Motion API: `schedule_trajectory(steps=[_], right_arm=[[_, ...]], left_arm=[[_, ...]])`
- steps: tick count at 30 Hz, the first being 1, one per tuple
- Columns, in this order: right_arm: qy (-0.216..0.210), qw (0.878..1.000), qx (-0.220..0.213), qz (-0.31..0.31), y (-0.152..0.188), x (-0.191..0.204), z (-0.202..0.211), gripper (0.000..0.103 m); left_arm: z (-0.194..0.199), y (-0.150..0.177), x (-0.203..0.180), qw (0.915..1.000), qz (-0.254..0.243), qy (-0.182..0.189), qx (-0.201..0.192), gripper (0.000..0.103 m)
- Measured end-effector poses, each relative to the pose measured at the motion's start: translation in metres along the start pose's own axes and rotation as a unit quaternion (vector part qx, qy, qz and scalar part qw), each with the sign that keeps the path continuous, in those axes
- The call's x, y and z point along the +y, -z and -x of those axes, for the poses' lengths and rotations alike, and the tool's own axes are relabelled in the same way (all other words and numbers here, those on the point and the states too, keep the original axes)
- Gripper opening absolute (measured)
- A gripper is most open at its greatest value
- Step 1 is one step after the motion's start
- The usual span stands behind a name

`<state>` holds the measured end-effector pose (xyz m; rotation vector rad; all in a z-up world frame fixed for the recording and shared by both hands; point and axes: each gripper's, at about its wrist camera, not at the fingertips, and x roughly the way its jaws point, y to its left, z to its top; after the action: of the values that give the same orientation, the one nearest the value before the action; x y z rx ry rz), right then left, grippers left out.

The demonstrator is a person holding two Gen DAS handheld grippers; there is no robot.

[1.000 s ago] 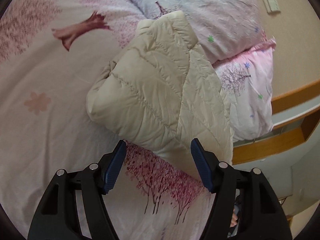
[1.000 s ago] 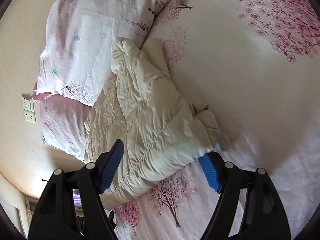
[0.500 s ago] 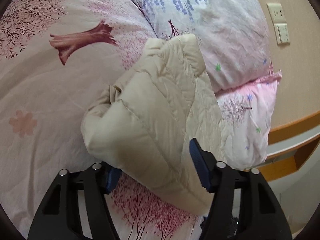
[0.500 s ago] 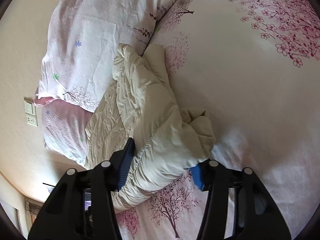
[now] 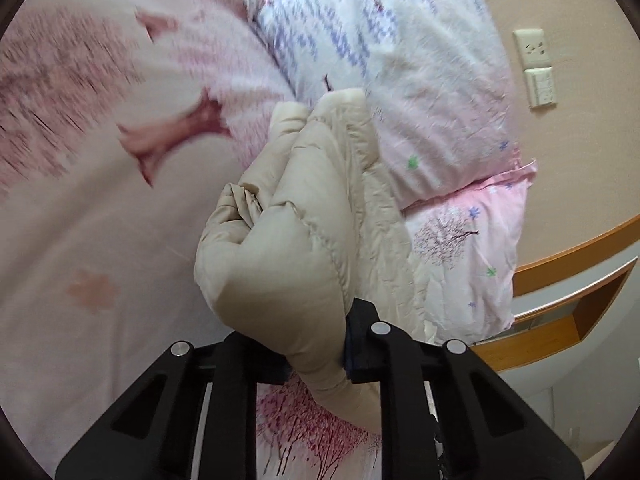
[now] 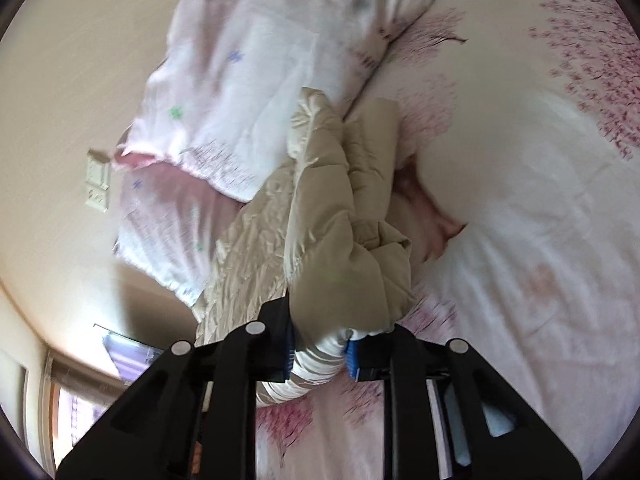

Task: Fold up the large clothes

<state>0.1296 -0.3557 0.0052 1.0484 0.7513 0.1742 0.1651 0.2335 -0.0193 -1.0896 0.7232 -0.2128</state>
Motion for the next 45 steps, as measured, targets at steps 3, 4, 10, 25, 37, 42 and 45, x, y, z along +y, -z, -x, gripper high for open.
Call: schedule_trajectory(steps=[3, 4, 10, 25, 37, 42, 45], right_arm=[[-0.012, 1.0, 0.02, 0.015, 0.011, 0.009, 0.0, 0.02], [-0.016, 0.999, 0.028, 0.025, 0.016, 0.013, 0.001, 0.02], [-0.02, 0.993, 0.059, 0.1, 0.051, 0.029, 0.016, 0.02], [0.144, 0.973, -0.005, 0.181, 0.082, 0.025, 0.042, 0.065], [0.136, 0.924, -0.021, 0.357, 0.112, 0.132, -0.016, 0.061], [0.134, 0.885, 0.003, 0.445, 0.153, 0.182, -0.075, 0.06], [0.149, 0.872, 0.004, 0.467, 0.164, 0.193, -0.097, 0.06]], left_arm=[[0.024, -0.002, 0.004, 0.9999, -0.005, -0.002, -0.016, 0.017], [0.033, -0.002, 0.007, 0.9998, -0.006, -0.003, -0.02, 0.017], [0.078, 0.007, 0.029, 0.9992, -0.013, -0.015, -0.036, 0.017], [0.109, 0.038, 0.059, 0.9979, -0.018, -0.034, -0.052, 0.035], [0.109, 0.046, 0.055, 0.9947, -0.038, -0.05, -0.082, 0.063], [0.107, 0.046, 0.054, 0.9943, -0.031, -0.053, -0.088, 0.063], [0.106, 0.045, 0.054, 0.9942, -0.028, -0.054, -0.089, 0.063]])
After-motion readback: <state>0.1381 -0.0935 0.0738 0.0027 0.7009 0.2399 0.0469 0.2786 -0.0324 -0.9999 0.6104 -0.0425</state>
